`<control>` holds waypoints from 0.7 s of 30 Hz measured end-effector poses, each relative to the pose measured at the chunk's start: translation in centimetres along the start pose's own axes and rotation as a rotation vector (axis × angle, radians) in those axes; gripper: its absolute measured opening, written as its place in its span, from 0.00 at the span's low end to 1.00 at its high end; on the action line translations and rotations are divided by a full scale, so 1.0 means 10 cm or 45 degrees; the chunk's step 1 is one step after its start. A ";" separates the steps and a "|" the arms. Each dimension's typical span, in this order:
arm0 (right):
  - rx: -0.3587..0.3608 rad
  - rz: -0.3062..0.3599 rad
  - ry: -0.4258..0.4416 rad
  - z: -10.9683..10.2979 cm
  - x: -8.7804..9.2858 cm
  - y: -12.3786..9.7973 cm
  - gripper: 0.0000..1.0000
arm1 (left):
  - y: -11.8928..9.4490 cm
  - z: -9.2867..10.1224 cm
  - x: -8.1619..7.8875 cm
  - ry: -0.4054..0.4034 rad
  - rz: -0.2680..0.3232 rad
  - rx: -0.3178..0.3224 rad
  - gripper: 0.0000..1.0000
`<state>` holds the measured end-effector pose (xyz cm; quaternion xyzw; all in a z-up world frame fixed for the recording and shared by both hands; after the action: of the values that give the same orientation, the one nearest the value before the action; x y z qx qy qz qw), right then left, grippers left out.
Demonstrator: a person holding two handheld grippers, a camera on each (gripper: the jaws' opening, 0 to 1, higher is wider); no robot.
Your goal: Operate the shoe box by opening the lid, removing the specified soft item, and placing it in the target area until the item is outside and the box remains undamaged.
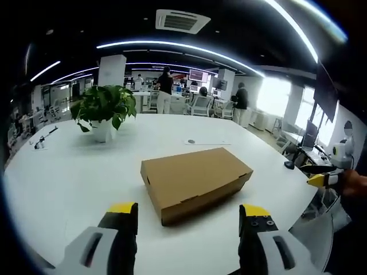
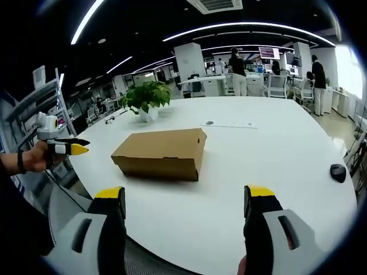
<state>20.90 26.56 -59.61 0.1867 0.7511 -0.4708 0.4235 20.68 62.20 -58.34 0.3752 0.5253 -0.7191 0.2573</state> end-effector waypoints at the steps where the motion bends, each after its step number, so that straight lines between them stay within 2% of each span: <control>1: -0.001 -0.001 -0.001 0.00 0.00 0.00 0.80 | 0.00 0.00 0.00 -0.001 -0.001 0.000 0.73; 12: -0.025 -0.020 -0.015 0.02 -0.02 0.12 0.80 | 0.06 -0.06 0.03 -0.015 -0.012 -0.006 0.73; 21: -0.081 -0.033 -0.049 0.06 -0.16 0.45 0.79 | 0.29 -0.13 -0.03 -0.020 -0.028 0.010 0.73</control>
<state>25.19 28.40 -60.91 0.1542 0.7597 -0.4558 0.4374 23.46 62.54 -59.91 0.3647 0.5244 -0.7270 0.2520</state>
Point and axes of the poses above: the point that each gripper's makers call its tool centre point, and the gripper's own axes: y roughly forward along the fingers, z roughly to its right, x roughly out of its underside, the point moved 5 cm from there along -y, roughly backward along the fingers, and after that the axes turned 6 degrees about -z, right-handed, at the moved point
